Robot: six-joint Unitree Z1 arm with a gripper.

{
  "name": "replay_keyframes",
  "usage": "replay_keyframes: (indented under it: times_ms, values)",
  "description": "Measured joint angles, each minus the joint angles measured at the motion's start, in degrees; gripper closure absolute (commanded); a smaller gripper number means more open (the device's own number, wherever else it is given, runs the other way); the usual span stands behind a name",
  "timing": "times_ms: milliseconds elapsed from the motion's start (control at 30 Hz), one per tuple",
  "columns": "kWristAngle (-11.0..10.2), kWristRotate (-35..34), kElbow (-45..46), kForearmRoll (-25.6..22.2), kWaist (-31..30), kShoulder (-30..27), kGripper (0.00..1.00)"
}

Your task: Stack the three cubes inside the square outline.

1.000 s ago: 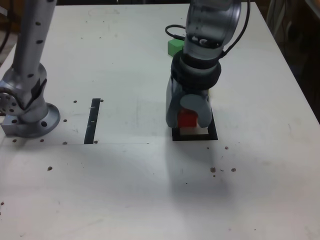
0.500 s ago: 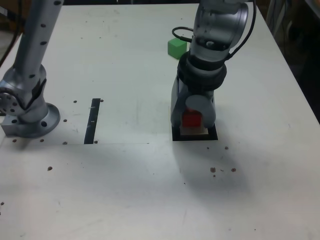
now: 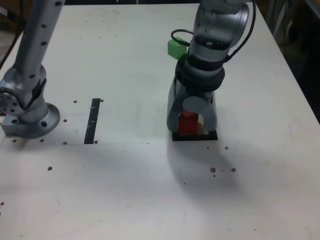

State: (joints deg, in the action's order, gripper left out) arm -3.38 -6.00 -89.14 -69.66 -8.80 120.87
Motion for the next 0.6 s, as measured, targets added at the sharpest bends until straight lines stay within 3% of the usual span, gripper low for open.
replay_keyframes:
  times_ms: [267, 400, 600]
  values:
    - [-7.9, 1.5, -4.8, -10.3, 2.9, -8.7, 0.01]
    - [-8.8, 5.3, -6.7, -12.1, 6.8, -9.5, 0.01]
    - [-7.9, 10.5, -8.4, -12.4, 14.9, -8.2, 0.01]
